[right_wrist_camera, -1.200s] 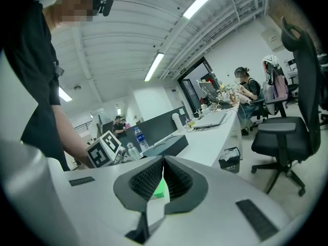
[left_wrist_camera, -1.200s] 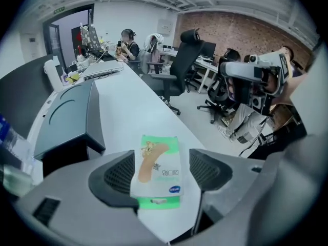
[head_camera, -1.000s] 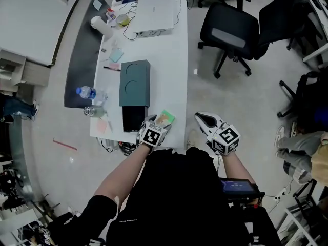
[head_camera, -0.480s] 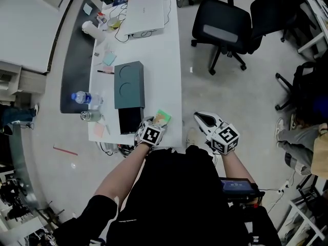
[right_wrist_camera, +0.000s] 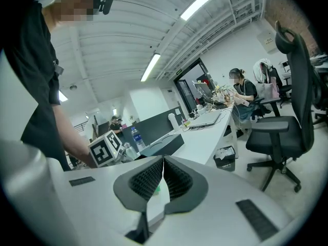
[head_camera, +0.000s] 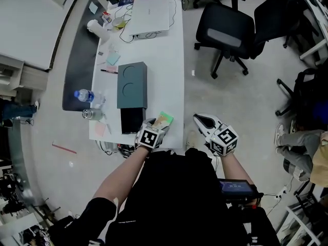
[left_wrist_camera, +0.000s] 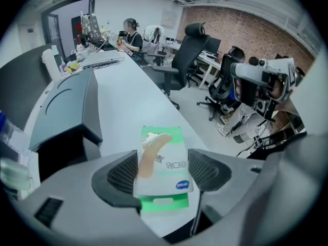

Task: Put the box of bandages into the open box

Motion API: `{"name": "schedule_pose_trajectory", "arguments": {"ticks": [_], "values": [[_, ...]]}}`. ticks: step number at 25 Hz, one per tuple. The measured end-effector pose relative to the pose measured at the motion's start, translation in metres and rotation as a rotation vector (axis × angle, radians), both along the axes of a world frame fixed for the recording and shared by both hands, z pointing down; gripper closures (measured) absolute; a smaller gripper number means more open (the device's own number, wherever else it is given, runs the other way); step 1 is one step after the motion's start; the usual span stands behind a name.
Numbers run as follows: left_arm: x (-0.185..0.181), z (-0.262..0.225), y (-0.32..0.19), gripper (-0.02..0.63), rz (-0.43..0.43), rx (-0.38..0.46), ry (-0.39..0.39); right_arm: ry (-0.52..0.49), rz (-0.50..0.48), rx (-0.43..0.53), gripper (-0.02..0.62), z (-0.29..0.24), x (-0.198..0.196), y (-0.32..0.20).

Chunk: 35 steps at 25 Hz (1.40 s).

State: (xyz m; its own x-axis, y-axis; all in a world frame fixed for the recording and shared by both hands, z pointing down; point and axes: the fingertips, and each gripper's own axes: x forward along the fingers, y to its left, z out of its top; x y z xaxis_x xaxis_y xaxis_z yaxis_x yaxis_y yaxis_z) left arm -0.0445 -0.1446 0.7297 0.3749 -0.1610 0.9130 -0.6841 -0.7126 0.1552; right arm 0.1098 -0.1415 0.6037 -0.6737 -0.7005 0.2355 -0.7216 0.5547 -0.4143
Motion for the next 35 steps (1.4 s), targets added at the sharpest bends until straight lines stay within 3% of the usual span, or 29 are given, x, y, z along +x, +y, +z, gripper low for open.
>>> {"name": "schedule_pose_trajectory", "arguments": {"ticks": [19, 35], "values": [[-0.016, -0.070, -0.010, 0.296, -0.134, 0.125, 0.170, -0.004, -0.137, 0.014, 0.568, -0.003, -0.047, -0.017], [-0.135, -0.073, -0.040, 0.296, -0.416, 0.188, 0.118, 0.004, -0.234, 0.023, 0.568, -0.002, -0.097, -0.038]]}}
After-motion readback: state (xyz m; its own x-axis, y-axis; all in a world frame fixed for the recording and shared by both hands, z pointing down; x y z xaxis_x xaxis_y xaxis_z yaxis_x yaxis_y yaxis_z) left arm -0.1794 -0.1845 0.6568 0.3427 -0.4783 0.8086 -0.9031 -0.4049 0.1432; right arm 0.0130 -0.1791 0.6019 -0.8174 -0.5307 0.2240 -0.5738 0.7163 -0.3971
